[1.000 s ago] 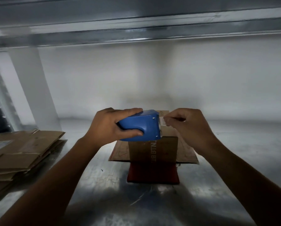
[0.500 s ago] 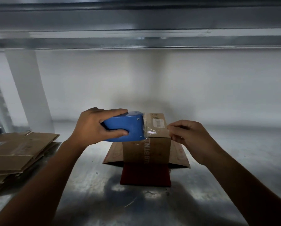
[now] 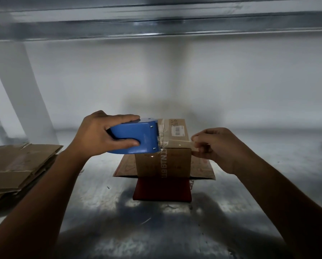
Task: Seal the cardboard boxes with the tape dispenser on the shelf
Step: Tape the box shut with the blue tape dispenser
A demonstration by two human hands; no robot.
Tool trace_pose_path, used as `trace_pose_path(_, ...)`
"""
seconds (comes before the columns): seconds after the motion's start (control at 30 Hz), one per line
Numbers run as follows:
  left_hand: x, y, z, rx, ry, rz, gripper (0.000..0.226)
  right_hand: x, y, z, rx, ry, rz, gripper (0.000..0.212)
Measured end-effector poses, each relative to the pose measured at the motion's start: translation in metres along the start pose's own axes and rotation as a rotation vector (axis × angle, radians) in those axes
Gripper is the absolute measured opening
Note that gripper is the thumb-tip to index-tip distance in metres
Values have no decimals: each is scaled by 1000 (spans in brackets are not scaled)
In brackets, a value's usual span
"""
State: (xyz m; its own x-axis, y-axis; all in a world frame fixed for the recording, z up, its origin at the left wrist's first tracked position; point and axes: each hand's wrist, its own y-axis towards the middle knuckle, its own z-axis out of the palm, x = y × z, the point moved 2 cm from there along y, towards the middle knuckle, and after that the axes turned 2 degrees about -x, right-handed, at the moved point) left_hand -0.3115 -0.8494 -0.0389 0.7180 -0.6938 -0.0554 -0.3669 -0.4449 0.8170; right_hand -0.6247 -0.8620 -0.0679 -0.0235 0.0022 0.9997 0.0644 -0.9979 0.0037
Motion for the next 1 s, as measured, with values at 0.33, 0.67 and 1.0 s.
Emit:
trace_pose_path(0.33, -2, -2, 1, -18, -7, 32, 70, -12, 0, 3, -15, -73, -17, 9)
trace_pose_path(0.67, -2, -5, 4, -18, 10, 25, 70, -27, 6, 1, 37, -146, -126, 5)
trace_pose_path(1.0, 0, -7, 2, -44, 8, -24, 67, -41, 13, 6, 81, -431, -473, 6)
